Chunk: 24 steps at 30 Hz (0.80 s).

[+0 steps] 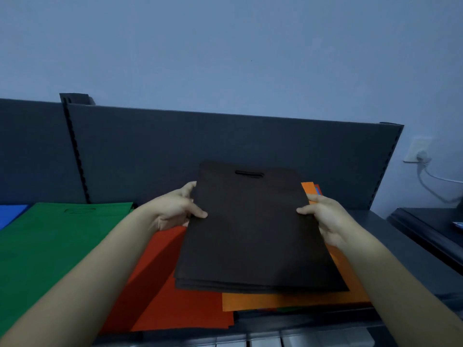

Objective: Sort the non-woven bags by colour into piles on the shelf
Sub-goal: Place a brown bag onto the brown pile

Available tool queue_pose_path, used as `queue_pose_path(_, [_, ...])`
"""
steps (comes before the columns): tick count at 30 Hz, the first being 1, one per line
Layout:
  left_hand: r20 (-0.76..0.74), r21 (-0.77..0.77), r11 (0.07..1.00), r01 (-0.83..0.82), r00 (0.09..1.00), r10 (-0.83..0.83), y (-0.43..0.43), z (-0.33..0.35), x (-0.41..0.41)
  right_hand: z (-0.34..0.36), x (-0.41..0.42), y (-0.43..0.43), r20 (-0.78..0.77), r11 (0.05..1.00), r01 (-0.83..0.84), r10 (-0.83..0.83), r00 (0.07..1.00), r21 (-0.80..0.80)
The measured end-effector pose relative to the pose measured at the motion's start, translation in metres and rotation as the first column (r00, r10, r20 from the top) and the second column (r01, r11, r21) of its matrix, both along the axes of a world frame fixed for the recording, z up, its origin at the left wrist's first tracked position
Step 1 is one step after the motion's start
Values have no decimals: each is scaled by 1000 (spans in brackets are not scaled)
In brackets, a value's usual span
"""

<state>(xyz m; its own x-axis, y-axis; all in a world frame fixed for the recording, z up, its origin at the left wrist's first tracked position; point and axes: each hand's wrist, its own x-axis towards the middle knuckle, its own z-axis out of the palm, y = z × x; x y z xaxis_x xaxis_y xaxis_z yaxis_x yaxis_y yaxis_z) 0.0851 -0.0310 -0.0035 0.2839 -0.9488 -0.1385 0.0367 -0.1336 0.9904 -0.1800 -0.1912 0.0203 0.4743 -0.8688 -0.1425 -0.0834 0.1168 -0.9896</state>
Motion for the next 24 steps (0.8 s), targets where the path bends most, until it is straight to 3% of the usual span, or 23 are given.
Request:
queue_pose_path(4, [-45,-75,990,-121,992,118,17,7,18,5,25,8,25,1000,-28,28,999,1])
queue_pose_path(10, [-26,-91,985,-147,989,145,77,4,70,9,80,51,33,996,-84,83,996,7])
queue_pose_path(24, [-9,-80,956,-284,959,284,283,-3,244,-12,283,253,2,994,-106,106,994,-11])
